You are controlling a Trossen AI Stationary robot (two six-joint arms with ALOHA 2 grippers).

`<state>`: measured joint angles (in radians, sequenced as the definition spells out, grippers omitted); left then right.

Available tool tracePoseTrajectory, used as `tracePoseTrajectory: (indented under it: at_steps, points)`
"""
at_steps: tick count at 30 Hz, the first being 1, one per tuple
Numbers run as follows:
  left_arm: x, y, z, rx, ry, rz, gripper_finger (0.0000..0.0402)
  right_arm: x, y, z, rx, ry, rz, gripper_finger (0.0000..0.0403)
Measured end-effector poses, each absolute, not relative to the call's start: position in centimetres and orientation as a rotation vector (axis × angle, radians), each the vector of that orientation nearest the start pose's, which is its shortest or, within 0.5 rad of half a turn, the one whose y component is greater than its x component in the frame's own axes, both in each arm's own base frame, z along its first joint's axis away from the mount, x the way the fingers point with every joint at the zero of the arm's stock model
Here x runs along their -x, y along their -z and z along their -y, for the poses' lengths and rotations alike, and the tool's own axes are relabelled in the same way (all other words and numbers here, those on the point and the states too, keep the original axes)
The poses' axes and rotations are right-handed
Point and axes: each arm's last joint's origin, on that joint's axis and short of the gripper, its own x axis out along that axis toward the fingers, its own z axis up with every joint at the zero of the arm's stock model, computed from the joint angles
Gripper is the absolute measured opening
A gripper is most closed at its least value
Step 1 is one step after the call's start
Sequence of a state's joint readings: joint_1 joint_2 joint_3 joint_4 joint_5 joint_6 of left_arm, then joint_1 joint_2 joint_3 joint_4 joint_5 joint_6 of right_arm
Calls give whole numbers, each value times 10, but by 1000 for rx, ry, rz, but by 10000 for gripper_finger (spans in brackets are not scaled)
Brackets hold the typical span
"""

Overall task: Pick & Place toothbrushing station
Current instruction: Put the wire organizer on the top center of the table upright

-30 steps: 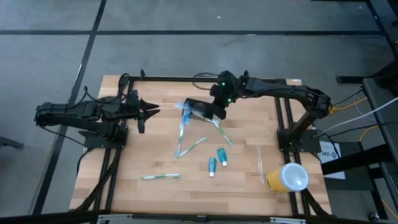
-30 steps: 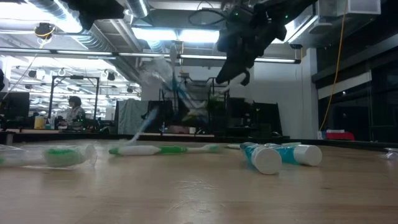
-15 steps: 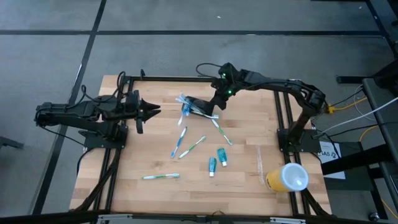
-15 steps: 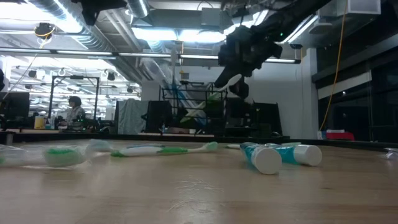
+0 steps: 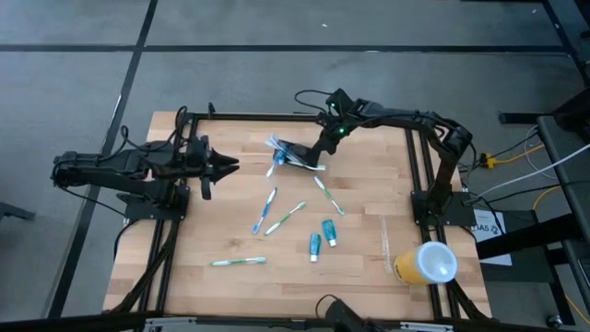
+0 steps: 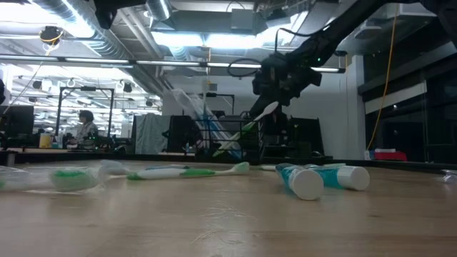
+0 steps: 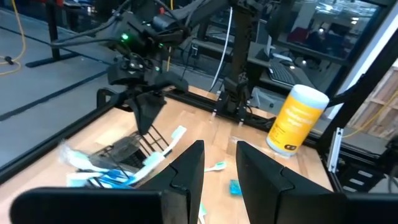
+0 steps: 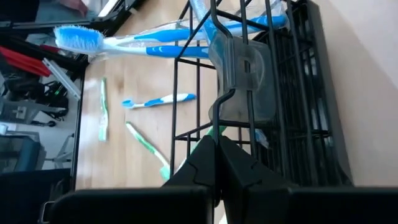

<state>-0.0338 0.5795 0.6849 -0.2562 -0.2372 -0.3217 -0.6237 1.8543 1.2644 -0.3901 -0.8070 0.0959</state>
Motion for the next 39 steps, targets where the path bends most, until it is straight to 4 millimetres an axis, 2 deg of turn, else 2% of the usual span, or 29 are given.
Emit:
tracePoseTrajectory:
  at_steps: [9,17,26,31,39]
  points:
    - [-132,-319,1,302,-213,-119,88,-312,-197,220,-752,-118,-718,17]
    - [-132,-319,3,299,-209,-119,88,-305,-197,230,-758,-90,-700,8]
    - [-132,-320,3,305,-208,-112,88,-308,-180,239,-819,-105,-699,8]
    - [-132,-320,5,318,-193,-113,88,-310,-179,242,-804,-85,-680,9]
    - [-132,-320,7,316,-190,-114,88,-307,-177,250,-783,-7,-673,43]
